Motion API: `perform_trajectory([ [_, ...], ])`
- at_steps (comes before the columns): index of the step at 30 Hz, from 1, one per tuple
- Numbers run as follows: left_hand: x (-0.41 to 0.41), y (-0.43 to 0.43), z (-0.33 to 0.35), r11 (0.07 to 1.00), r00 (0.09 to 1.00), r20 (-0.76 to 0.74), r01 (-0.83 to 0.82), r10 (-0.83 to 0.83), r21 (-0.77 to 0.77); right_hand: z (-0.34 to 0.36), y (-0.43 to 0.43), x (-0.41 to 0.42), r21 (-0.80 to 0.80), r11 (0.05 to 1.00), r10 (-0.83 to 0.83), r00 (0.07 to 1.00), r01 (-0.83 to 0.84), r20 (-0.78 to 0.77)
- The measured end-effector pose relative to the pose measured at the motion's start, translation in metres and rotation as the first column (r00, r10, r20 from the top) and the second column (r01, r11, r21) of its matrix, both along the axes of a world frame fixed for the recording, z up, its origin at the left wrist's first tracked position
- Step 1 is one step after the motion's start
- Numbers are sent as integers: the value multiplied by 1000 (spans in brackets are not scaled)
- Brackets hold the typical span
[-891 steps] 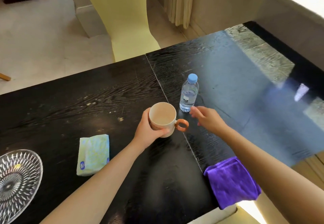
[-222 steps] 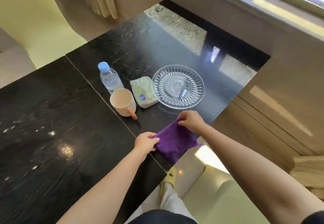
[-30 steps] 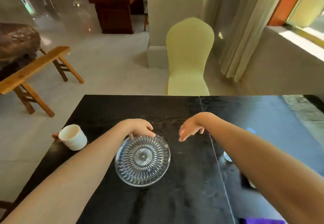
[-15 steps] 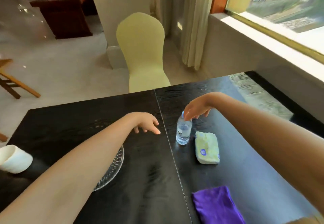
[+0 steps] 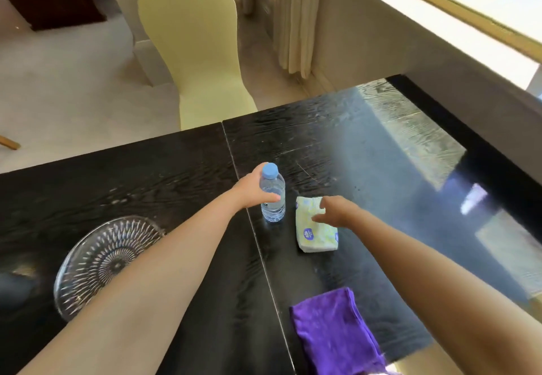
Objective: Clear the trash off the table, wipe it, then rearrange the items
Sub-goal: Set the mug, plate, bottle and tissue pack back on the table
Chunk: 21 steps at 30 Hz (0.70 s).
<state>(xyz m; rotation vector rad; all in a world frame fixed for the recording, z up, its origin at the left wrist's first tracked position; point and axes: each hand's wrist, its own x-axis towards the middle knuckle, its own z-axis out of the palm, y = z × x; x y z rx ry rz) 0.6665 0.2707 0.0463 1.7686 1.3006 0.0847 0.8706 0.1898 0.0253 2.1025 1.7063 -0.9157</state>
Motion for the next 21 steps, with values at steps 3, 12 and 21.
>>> perform_trajectory([
  [3, 8, 0, -15, 998, 998, 49, -37, 35, 48, -35, -9, -5, -18, 996, -89, 996, 89, 11],
  [12, 7, 2, -32, 981, 985, 125, -137, 120, 138, -77, -23, -31, 111, 964, -245, 969, 242, 12],
  [21, -25, -11, -26, 961, 967, 171, -220, 191, 170, -78, -20, -22, 149, 937, -314, 948, 317, -42],
])
